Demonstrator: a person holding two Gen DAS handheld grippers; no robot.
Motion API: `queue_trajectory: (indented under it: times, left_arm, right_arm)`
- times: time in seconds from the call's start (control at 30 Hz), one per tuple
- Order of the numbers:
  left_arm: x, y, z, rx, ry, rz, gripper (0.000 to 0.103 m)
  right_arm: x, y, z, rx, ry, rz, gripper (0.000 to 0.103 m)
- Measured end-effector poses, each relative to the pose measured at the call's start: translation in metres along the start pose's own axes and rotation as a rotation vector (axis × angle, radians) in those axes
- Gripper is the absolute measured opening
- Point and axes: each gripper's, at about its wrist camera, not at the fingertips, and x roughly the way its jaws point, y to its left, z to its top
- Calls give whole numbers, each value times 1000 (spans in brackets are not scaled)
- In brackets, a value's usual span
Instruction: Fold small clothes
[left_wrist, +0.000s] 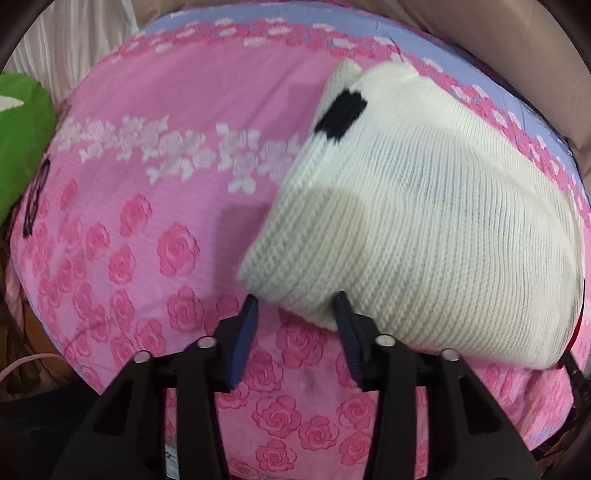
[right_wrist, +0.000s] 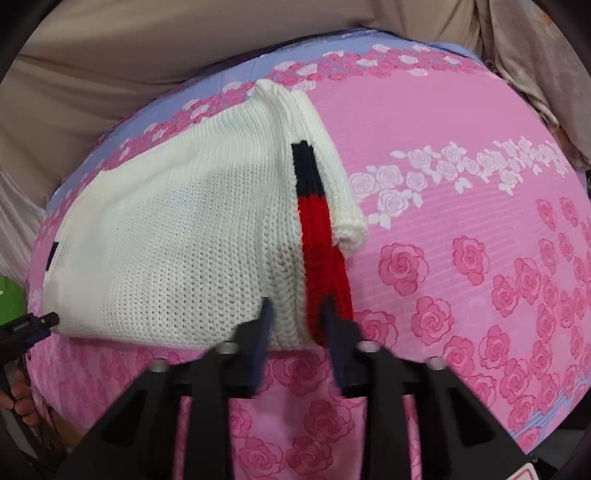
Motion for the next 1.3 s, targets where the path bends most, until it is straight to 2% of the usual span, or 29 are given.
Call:
queue_trajectory:
  times: [0.07,0.17,0.2,0.27,0.3,0.33,0.4,0.47,0.5,0.6,0.67,0.7,0.8,0.87,0.97,1.1,1.2,1.3]
  left_arm:
    - [-6,3,-3,-21,-9,-21,31]
    - [1,2,-4,-7,10,-2,32]
    - [4,2,-4,-17,25,-5,32]
    - [-3,4,-4,-37,20,-25,32]
    - [-11,3,-3,-41,0,-35,32]
    - [-17,3,-2,-40,-22,-33,35]
    - [-20,0,3,-30,-47,-12,38]
    - [-9,-2,7,-27,-30,3,38]
    - [-2,-3,9,-27,-16,8,38]
    - [17,-4,11,-34,17,33,39]
    - [14,-4,10,-37,15,36,39]
    - [10,-4,11,-35,17,32,39]
    - [-7,6,5,-56,-10,27,39]
    - [-11,15,2,-83,-16,27,39]
    - [-12,31,-4,-120,7,7,38]
    - [-13,43,-7,-158,27,-14,38]
    - [-20,51,-10,-158,13,-15,38]
    - [-24,60,-11,-169,13,-20,38]
  right_arm:
    - [-14,1,4,22,-37,49,5]
    - [-49,5,12,-10,-147,38,4]
    - [-48,2,12,-19,-148,15,4]
    - [-15,-12,10,-43,-27,-66,4]
    - [-4,-22,7,-23,17,-79,5]
    - [-5,-28,5,14,22,-56,5]
    - [-31,-25,7,58,-62,-27,6]
    - [-51,-12,9,33,-141,-25,11]
    - [-51,-5,11,6,-149,-20,11]
    - [-30,10,14,-80,-128,-48,11]
    - [8,5,11,-93,-21,-87,9]
    - [23,1,8,-88,20,-98,3]
    - [0,7,9,-58,-30,-64,4]
    - [-23,22,10,-80,-78,-17,9]
    - [-33,66,8,-174,-71,78,10]
    - [-16,148,-12,-350,-2,185,12]
    - [-1,198,-25,-438,15,221,12]
    - [16,230,-19,-464,12,223,12]
